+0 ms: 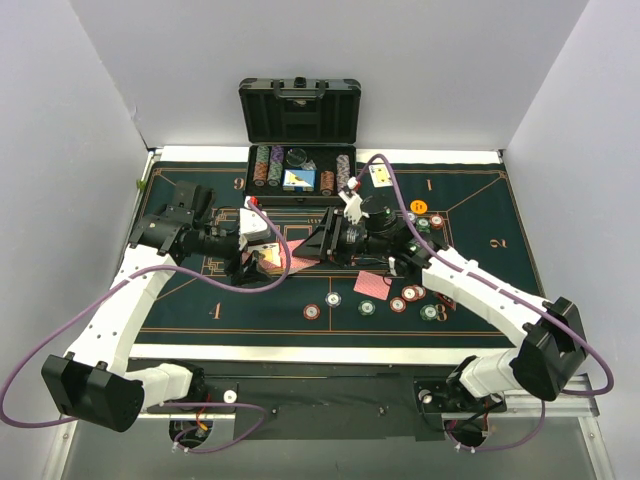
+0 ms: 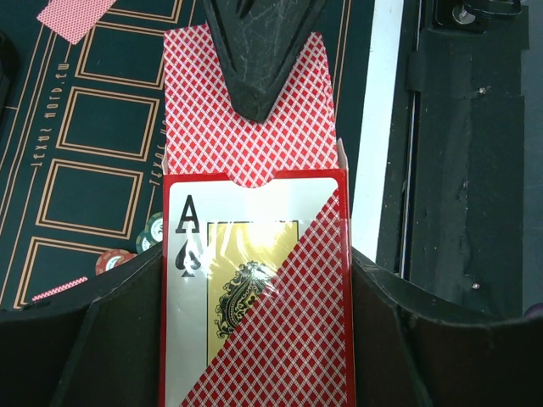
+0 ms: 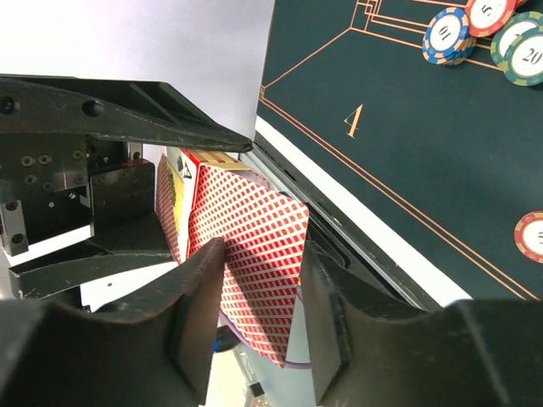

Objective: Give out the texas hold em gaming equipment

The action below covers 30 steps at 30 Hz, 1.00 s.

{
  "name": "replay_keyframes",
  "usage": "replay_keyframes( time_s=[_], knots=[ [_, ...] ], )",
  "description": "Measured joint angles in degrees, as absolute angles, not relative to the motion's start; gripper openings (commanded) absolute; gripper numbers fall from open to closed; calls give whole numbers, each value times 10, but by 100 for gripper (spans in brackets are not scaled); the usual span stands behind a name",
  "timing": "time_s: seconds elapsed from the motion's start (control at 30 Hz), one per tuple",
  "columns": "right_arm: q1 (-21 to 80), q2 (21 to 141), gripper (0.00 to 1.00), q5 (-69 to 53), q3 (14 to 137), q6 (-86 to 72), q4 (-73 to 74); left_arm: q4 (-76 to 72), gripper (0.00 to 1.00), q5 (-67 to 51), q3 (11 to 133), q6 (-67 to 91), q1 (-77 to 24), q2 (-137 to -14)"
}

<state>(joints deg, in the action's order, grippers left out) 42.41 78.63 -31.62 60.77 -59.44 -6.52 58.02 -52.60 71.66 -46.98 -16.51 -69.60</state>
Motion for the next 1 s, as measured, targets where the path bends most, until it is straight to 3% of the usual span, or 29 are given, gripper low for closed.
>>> replay_keyframes(
  time_s=[0.23, 0.77, 0.87, 0.97, 1.0],
  knots=[
    [414, 786, 22, -321, 606, -601, -76, 581, 3, -525, 717, -470, -165, -696],
    [370, 755, 18, -329, 585, -600, -58, 580, 3, -529, 717, -469, -165, -696],
    [362, 748, 13, -331, 585, -598, -48, 580, 3, -530, 717, -469, -165, -696],
    [350, 741, 0, -335, 585, -597, -42, 580, 2, -530, 717, -468, -164, -696],
    [346, 738, 0, -336, 585, -597, -41, 580, 2, -530, 717, -468, -164, -696]
  ],
)
